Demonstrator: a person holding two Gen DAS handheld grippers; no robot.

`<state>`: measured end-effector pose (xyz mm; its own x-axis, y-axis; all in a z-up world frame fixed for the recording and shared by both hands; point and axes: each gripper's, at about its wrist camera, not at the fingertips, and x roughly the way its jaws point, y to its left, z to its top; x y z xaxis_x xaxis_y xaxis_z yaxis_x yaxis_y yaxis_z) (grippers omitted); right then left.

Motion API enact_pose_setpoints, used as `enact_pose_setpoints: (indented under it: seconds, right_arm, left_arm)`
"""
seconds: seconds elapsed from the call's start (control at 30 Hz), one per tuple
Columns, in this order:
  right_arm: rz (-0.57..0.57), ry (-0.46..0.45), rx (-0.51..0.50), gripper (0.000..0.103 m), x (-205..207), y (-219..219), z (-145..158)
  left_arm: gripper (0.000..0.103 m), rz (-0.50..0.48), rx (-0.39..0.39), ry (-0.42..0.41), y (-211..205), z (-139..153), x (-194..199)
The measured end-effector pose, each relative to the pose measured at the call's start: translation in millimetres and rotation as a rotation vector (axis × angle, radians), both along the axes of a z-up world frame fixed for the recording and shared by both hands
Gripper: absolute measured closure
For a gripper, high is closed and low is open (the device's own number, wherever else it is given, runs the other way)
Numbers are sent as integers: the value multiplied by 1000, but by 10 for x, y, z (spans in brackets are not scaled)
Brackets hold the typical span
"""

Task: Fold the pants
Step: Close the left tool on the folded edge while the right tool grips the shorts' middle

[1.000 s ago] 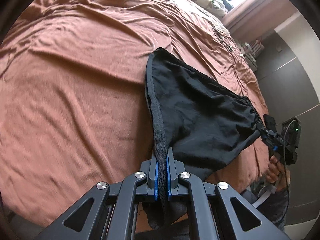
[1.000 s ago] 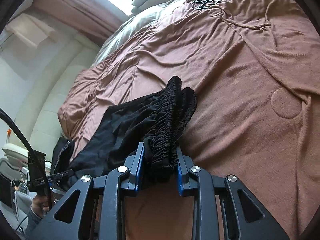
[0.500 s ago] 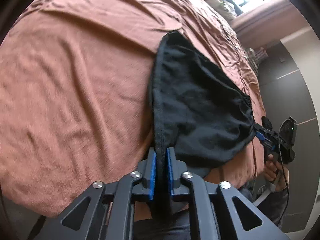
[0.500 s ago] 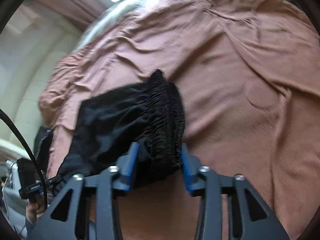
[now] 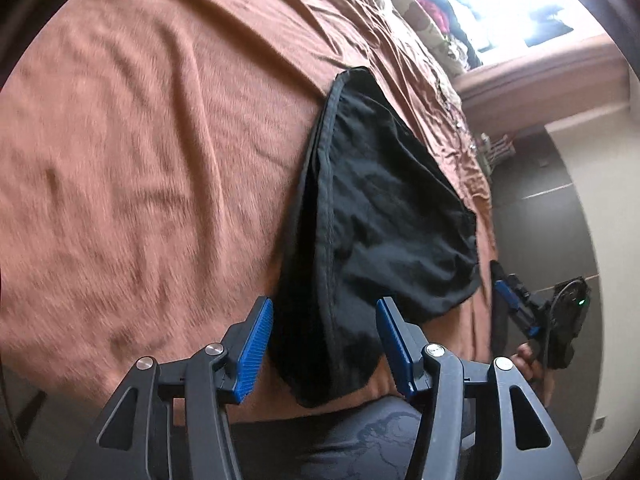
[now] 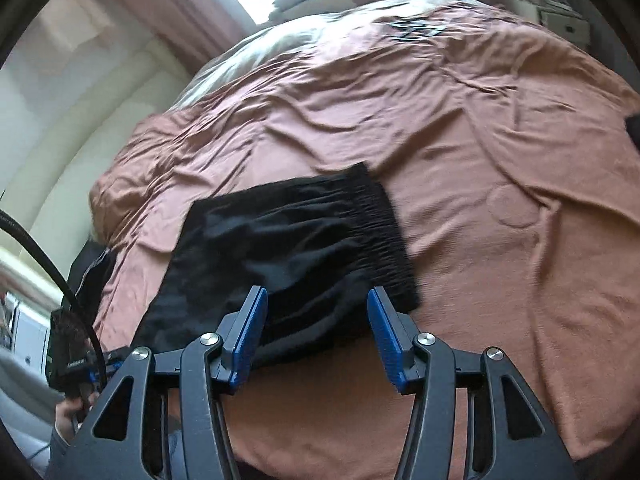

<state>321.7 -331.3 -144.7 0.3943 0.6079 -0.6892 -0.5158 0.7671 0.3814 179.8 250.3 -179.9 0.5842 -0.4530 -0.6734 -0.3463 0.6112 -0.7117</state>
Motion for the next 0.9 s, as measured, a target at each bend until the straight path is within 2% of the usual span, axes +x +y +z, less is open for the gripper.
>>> enact_pose_setpoints:
  seconds: [0.13,0.27,0.47,0.63,0.77,0.83,0.9]
  right_arm:
    - [55,-1,-33,53,-127,218,-89]
    - [106,9,-30,53,-191,398,-153]
    - [158,27,-66,53,-185,714,-314]
    - [196,21,-79,53,-185,955,-366]
    - [223,17,-79,68,-211,1134,-397]
    - [229,12,-100,78,-213,1191,-451]
    - [230,16,-139,83,-215,1223,-537]
  left_arm:
    - [47,17,-47,-2,-53,-52,-69]
    - [47,34,-45,15,-75,-99,-170]
    - [47,72,-77,-12,-14,-144,-284]
    - [47,90,-81,-44,41,-201,-195]
    - [47,118,-110,-67,81,-224,-119]
    - [47,124,-105,-71,57,-224,-118]
    - [48,124,-107,-77,24,-218,-141]
